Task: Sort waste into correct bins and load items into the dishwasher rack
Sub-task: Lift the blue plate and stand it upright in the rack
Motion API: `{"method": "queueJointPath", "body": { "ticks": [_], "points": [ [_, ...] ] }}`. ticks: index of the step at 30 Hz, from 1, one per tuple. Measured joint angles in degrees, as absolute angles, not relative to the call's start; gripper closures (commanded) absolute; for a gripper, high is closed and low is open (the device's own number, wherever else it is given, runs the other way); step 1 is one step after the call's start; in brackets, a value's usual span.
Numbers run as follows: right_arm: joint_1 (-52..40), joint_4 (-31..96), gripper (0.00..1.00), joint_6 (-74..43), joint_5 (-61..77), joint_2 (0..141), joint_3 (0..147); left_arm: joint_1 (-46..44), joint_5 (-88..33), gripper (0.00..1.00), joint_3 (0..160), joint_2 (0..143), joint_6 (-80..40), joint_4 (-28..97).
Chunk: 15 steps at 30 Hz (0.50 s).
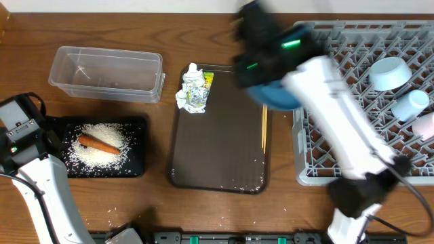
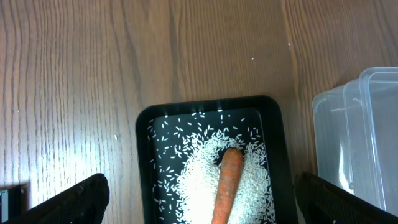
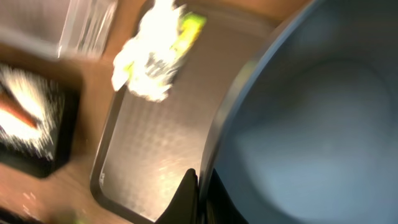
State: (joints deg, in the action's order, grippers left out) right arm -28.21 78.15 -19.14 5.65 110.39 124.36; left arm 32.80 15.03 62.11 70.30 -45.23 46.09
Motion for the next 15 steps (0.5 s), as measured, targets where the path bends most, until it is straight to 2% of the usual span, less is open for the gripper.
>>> {"method": "queueJointPath", "body": {
  "ticks": [7,15],
  "points": [
    [-12.38,84.44,0.99,-16.60,17.28,105.08,125.12,32.80,15.03,0.03,62.11,70.30,-45.23,46.09],
    [-2.39,89.27,0.99,-8.29,34.13,105.25,124.66,32.80,15.03,0.03,62.11,70.30,-45.25,46.09]
  ]
}}
